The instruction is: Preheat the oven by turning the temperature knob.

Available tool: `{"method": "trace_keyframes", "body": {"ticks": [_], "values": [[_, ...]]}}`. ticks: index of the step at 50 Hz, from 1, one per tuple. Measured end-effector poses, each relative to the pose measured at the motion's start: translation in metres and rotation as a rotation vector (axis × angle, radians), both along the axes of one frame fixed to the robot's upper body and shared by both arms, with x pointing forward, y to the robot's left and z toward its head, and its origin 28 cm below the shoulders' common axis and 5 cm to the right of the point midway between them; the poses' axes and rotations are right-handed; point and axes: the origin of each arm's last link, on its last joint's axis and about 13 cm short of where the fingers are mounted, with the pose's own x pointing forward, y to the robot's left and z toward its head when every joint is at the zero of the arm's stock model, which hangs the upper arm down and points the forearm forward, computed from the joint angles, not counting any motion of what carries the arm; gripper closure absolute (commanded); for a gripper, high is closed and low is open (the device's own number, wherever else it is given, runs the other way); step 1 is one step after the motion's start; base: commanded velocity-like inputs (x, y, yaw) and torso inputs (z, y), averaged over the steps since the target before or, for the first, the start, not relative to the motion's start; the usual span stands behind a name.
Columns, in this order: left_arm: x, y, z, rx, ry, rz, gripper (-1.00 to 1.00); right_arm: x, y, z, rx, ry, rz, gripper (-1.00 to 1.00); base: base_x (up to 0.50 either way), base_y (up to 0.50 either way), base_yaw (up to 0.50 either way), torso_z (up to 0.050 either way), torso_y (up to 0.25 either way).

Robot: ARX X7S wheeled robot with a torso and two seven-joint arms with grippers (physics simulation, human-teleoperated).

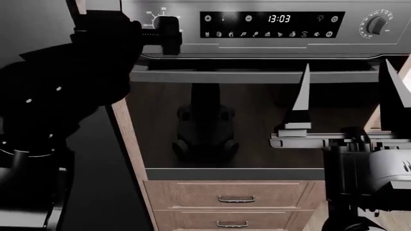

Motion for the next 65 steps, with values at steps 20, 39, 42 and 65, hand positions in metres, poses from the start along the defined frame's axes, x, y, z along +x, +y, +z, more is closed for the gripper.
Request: {"method": "trace_keyframes", "body": {"ticks": [20, 39, 42, 65], "values": [[0.007, -0.007, -0.004, -0.002, 0.004, 0.0, -1.0, 0.0, 0.0, 0.001, 0.003, -0.005, 0.003, -1.0, 0.0, 0.0, 0.0, 0.0, 0.0], [0.02, -0.01, -0.012, -0.006, 0.02, 0.018, -1.0, 0.0, 0.0, 0.001, 0.004, -0.005, 0.006, -1.0, 0.0, 0.0, 0.0, 0.0, 0.0], [0.024, -0.01, -0.014, -0.008, 0.024, 0.025, -1.0, -0.001, 0.0, 0.001, 0.004, -0.004, 0.006, -1.0, 0.0, 0.0, 0.0, 0.0, 0.0], [0.042, -0.009, -0.014, 0.0, 0.024, 0.056, -1.0, -0.002, 0.0, 0.001, 0.003, -0.002, 0.012, -1.0, 0.0, 0.0, 0.0, 0.0, 0.0]]}}
